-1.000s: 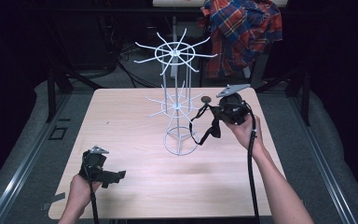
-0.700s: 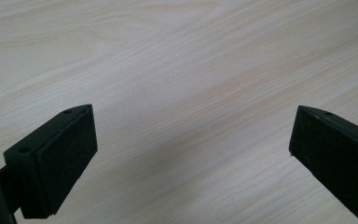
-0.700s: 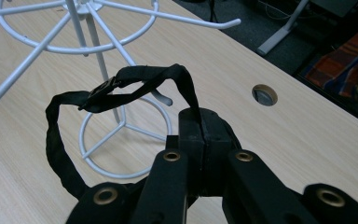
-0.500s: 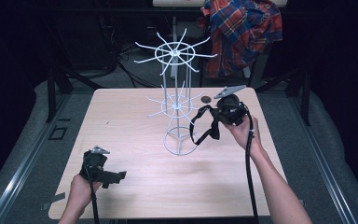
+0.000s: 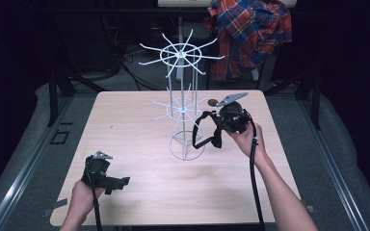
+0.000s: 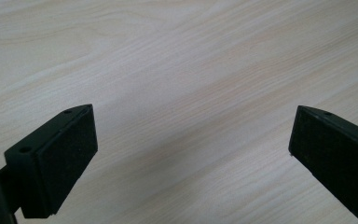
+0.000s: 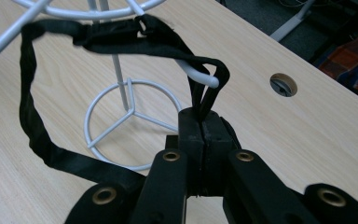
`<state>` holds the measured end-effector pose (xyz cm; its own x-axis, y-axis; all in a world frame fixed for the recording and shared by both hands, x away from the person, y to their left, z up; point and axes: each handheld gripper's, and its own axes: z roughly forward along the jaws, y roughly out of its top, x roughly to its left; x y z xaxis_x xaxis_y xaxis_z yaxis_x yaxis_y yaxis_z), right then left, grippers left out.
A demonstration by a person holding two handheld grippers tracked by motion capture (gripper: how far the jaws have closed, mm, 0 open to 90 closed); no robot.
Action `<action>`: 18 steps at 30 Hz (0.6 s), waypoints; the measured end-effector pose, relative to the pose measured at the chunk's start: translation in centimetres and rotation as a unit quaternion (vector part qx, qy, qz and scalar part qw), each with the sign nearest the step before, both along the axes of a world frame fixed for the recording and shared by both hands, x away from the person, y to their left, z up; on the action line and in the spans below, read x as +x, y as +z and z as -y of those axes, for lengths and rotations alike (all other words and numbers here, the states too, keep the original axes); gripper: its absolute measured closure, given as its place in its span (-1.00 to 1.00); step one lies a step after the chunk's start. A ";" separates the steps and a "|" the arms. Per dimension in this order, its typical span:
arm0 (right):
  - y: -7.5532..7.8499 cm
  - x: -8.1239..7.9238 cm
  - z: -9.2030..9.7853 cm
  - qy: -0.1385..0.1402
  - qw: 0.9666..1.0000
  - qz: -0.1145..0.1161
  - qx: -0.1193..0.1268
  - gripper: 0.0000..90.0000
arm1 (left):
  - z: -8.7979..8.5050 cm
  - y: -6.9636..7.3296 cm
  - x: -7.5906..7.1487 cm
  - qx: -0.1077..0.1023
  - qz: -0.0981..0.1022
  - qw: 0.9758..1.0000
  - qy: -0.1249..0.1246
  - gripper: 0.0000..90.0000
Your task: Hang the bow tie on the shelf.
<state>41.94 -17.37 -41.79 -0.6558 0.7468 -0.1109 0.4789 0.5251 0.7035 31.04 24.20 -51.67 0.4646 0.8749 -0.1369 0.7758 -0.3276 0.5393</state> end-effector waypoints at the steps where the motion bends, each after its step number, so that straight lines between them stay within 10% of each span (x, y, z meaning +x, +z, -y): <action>1: -0.1 0.0 0.0 0.000 1.000 -0.002 -0.001 0.97 | 0.0 0.0 0.0 0.000 0.000 1.000 0.000 -0.98; 18: -1.3 0.3 -0.3 0.000 1.000 -0.020 0.002 0.82 | 0.0 0.0 0.0 0.000 -0.002 1.000 -0.003 -0.98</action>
<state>42.19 -17.05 -43.12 -0.6600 0.7470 -0.0804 0.5071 0.5219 0.6859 31.05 24.15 -51.69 0.4693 0.8720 -0.1391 0.7760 -0.3321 0.5362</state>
